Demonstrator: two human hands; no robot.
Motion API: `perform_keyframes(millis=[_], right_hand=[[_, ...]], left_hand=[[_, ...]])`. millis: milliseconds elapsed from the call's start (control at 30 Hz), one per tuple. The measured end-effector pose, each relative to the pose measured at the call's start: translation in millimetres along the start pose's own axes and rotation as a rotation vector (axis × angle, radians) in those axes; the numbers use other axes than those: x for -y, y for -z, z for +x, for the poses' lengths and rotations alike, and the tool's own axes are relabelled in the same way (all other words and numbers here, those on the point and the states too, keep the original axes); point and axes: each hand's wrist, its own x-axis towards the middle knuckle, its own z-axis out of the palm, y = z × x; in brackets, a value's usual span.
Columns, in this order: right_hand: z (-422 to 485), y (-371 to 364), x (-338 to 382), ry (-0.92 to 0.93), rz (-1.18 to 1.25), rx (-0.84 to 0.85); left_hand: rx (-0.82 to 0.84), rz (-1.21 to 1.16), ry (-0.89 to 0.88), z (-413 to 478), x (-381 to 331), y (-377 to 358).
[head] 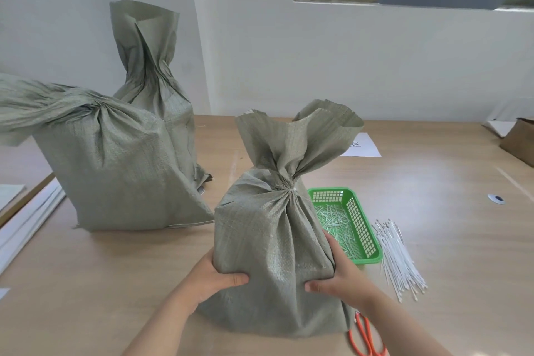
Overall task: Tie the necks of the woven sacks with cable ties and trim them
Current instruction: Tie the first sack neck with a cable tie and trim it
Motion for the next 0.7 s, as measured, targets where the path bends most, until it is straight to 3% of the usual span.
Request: perform_keyframes(millis=[333, 700], right_hand=[[-9, -15, 1, 0.009, 0.024, -0.090], [-14, -41, 61, 0.096, 0.151, -0.190]], left_hand=[[0.050, 0.027, -0.021, 1, 14, 7], [0.081, 0.038, -0.139, -6, -33, 51]])
